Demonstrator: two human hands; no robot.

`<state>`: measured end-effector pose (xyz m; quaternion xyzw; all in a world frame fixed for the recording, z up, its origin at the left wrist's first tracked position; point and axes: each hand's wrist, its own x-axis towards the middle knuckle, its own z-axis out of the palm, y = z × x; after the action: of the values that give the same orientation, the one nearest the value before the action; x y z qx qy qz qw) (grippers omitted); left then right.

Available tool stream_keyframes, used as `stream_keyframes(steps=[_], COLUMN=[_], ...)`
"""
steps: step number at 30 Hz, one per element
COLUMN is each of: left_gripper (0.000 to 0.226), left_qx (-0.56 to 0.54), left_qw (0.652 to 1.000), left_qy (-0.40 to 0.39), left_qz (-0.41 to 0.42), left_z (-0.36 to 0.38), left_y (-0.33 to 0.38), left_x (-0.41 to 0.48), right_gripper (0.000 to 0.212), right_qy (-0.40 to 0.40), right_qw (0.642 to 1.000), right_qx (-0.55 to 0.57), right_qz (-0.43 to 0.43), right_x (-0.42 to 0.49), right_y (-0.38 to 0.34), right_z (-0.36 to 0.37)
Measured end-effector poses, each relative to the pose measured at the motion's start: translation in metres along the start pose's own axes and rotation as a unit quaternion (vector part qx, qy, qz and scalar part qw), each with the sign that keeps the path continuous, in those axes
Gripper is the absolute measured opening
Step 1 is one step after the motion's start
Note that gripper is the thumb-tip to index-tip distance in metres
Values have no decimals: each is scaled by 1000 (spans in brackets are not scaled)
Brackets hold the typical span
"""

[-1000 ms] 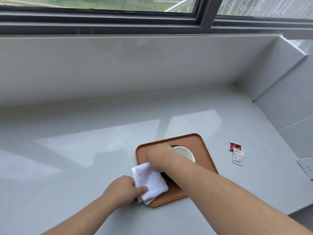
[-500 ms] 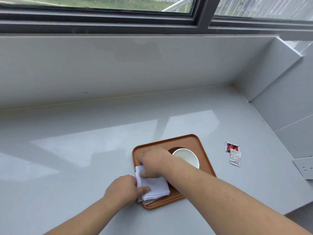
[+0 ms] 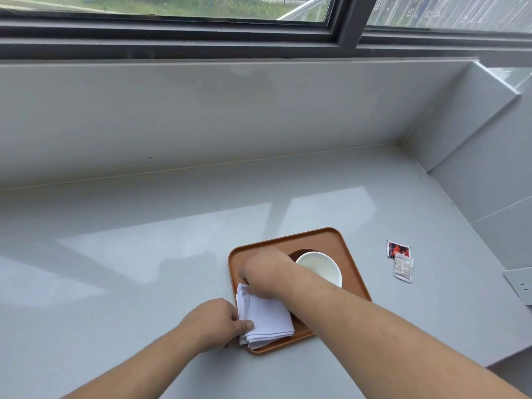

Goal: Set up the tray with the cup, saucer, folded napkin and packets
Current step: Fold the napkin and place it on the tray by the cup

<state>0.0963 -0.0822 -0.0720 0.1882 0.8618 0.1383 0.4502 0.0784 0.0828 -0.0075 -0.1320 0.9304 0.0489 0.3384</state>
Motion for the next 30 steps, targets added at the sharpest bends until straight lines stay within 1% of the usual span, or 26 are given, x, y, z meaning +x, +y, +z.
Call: stream_keyframes(steps=[4,7,10,12,14,19,22,26,30], left_gripper=[54,56,61,64,67,63,59,59,57], left_qx=[-14,-14,9,16,16,24,33,49,49], left_qw=[1000,999,996,996,996,998,998,998,998], left_qy=[9,36,69,74,71,45,42,32,26], left_qz=[-5,-22,-47,-56,-58,-47,-43,-40,-34], left_z=[5,15,19,19,20,19,18,16,15], left_y=[0,4,5,5,4,4,6,10,10], left_x=[1,1,1,1,0,-2,-2,-1,-3], right_gripper=[9,9,11,18,23,27,24,18,18], right_qy=[13,17,20,18,9,26,42,72,83], right_qw=[1000,1000,1000,1000,999,999,997,994,992], right_qx=[-16,-11,-8,9,27,13,17,-4,5], right_qz=[0,0,4,9,15,39,63,84,95], right_x=[2,0,-2,-4,-5,0,3,6,6], right_y=[-2,0,0,0,0,-5,-8,-14,-16], right_z=[4,5,9,12,15,28,34,40,43])
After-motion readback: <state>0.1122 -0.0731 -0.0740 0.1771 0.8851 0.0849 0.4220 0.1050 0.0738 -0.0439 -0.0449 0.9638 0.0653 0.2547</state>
